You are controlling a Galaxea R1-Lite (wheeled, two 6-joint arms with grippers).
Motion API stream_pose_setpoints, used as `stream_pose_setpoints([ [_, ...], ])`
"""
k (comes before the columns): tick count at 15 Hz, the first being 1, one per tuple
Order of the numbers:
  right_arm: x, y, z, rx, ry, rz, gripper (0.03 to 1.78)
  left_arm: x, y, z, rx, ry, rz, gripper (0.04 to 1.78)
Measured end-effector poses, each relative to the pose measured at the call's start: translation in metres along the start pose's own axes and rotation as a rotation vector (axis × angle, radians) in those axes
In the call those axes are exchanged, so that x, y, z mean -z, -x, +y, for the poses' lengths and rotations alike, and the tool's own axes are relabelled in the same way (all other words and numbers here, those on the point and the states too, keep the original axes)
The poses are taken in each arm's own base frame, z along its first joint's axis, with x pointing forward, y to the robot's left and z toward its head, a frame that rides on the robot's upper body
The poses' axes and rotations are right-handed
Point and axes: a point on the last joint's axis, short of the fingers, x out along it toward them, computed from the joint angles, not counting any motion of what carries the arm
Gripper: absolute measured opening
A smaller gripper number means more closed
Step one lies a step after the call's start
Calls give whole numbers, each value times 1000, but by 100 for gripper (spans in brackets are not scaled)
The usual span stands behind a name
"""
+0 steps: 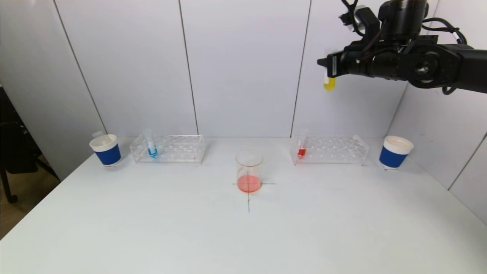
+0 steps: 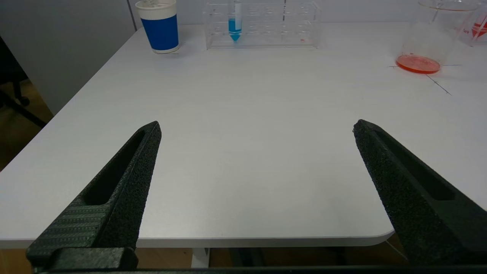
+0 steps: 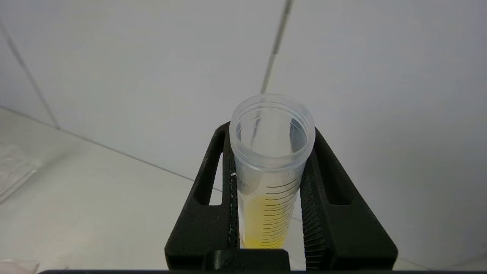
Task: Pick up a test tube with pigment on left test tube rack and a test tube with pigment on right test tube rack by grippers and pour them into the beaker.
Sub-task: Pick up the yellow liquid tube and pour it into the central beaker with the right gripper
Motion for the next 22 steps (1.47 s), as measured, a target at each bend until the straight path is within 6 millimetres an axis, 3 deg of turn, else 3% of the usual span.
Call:
stream_pose_setpoints([
  [3, 9, -12, 21, -192, 100, -17, 52, 0, 0, 0, 0, 0, 0, 176],
  [7, 33, -35, 34, -429, 244, -79, 52, 0, 0, 0, 0, 0, 0, 176],
  [14, 100, -92, 61, -642, 497, -297, 52, 0, 0, 0, 0, 0, 0, 176],
  [18, 131, -108, 78, -714, 618, -385, 52, 0, 0, 0, 0, 0, 0, 176],
  [22, 153, -111, 84, -738, 719, -459, 52, 0, 0, 0, 0, 0, 0, 176],
])
